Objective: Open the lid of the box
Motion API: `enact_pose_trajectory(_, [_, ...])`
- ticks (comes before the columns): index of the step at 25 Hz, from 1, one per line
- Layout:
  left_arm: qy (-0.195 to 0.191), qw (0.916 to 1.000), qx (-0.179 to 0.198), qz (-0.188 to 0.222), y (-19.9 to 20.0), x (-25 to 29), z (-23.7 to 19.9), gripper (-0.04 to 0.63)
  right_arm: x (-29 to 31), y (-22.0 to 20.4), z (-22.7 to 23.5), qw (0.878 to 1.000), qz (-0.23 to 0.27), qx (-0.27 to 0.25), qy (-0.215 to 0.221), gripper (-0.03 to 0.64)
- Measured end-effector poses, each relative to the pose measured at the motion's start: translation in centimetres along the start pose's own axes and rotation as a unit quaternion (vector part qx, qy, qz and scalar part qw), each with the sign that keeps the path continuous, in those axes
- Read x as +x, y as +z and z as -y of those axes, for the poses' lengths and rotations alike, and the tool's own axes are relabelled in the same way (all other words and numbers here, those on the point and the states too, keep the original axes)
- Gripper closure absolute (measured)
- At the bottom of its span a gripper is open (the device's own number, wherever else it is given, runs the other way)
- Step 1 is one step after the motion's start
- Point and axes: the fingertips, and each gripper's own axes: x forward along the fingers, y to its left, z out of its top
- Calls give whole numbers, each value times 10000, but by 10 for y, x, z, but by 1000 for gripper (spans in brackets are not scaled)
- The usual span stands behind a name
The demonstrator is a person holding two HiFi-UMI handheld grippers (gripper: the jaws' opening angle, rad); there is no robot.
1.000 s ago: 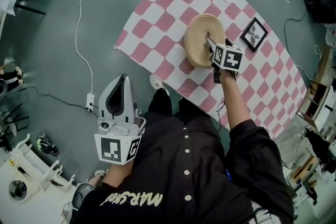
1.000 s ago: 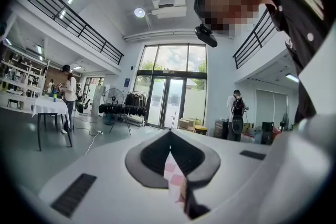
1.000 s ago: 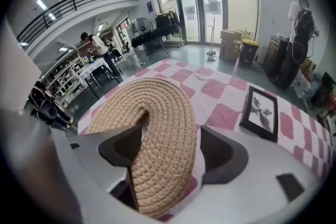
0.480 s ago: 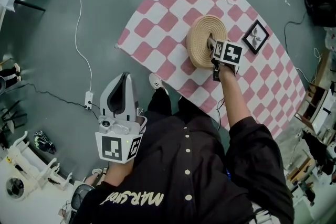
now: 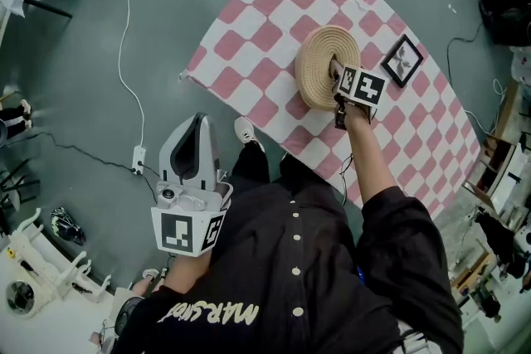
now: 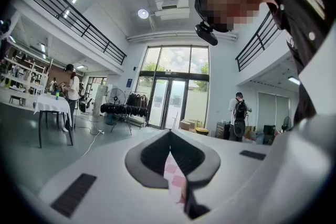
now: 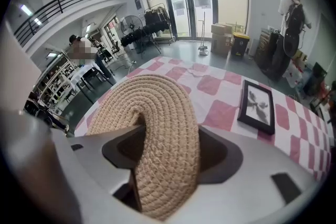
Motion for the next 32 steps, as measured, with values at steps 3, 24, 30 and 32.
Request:
enact_pose_trajectory(3, [-18, 10000, -1, 39, 2, -2, 3, 584, -12, 9, -5, 9992, 324, -228, -21, 325])
enact_pose_trajectory(24, [-113, 9992, 188, 340, 25, -18, 17, 584, -107, 46, -37, 9691, 2213, -782, 752, 341])
enact_pose_trajectory(30, [-83, 9983, 246, 530, 41, -20, 19, 584, -159, 70, -33, 9542, 2783, -752, 800, 339])
enact_pose_trajectory(32, [-106, 9974, 293, 656, 48, -18, 20, 584, -179, 82, -31, 9459, 3053, -778, 777, 339])
